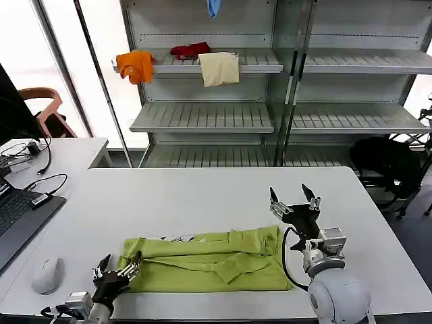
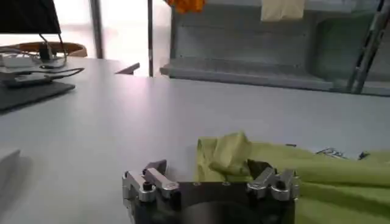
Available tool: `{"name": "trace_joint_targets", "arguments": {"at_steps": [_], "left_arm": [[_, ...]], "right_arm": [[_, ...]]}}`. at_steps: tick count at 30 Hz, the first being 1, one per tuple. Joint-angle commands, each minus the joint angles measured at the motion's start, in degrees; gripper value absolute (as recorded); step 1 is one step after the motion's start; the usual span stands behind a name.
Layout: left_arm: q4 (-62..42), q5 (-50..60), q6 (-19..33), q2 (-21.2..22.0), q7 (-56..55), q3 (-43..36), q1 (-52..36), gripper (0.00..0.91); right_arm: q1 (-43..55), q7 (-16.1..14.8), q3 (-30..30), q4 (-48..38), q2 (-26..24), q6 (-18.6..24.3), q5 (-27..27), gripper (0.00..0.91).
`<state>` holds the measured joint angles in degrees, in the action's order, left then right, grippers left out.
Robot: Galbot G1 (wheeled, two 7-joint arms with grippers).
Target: Fold and organize the clothes.
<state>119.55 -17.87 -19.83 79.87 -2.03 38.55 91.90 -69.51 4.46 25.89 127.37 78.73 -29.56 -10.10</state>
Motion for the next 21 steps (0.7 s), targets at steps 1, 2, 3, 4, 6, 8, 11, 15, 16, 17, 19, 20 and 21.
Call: {"name": "trace_joint_targets", "arguments": {"at_steps": [1,2,3,4,6,8,11,15,16,17,19,20,21], "left_arm": [[-1.38,0.19,2.29,0.70,-0.14,-0.65,0.62,0.000],[-1.38,0.19,2.44,0.68,-0.05,-0.72,0.64,0.000],[-1.40,0.20,2.61,0.67,0.00,-0.82,0.64,0.000],[-1.47,0.28,2.84,0.75,0.30,-0.86,0.63,0.000],[-1.61,0.30,3.27,0.77,0.13,-1.18,0.58,0.000],[-1.74,0.54,4.13,0.96,0.31,-1.29,0.56,0.000],[-1.64,0.66,5.24,0.94,0.47,-1.48,0.55,0.000],[-1.16,1.28,6.21,0.99,0.77,-1.49,0.44,0.000],[-0.88,1.57,6.81,1.06,0.95,-1.43,0.48,0.000],[-0.79,1.89,7.34,1.09,0.96,-1.39,0.50,0.000],[0.01,2.08,8.85,0.99,1.14,-0.65,0.49,0.000],[0.44,2.14,9.41,0.95,1.13,-0.24,0.48,0.000],[1.15,2.18,10.07,0.88,1.24,0.42,0.44,0.000]], "right_arm": [[0.54,-0.18,0.19,-0.37,0.03,0.28,-0.25,0.907],[0.55,-0.18,0.20,-0.44,0.04,0.29,-0.23,0.907],[0.60,-0.15,0.19,-0.54,0.02,0.29,-0.19,0.907],[0.60,-0.21,0.18,-0.61,0.03,0.30,-0.17,0.907],[0.56,-0.27,0.14,-0.64,0.01,0.28,-0.09,0.907],[0.43,-0.61,0.11,-0.66,0.02,0.32,0.06,0.907],[0.27,-1.04,0.08,-0.68,0.02,0.32,0.40,0.907],[0.16,-1.23,0.10,-0.84,0.04,0.25,0.63,0.907],[0.06,-1.29,0.17,-0.87,0.04,0.21,0.81,0.907],[0.03,-1.32,0.18,-0.89,0.06,0.22,0.84,0.907],[-0.08,-1.47,0.15,-0.88,0.03,0.20,0.87,0.907],[-0.13,-1.57,0.18,-0.88,0.02,0.20,0.94,0.907],[-0.22,-1.69,0.25,-0.88,0.05,0.21,1.06,0.907]]}}
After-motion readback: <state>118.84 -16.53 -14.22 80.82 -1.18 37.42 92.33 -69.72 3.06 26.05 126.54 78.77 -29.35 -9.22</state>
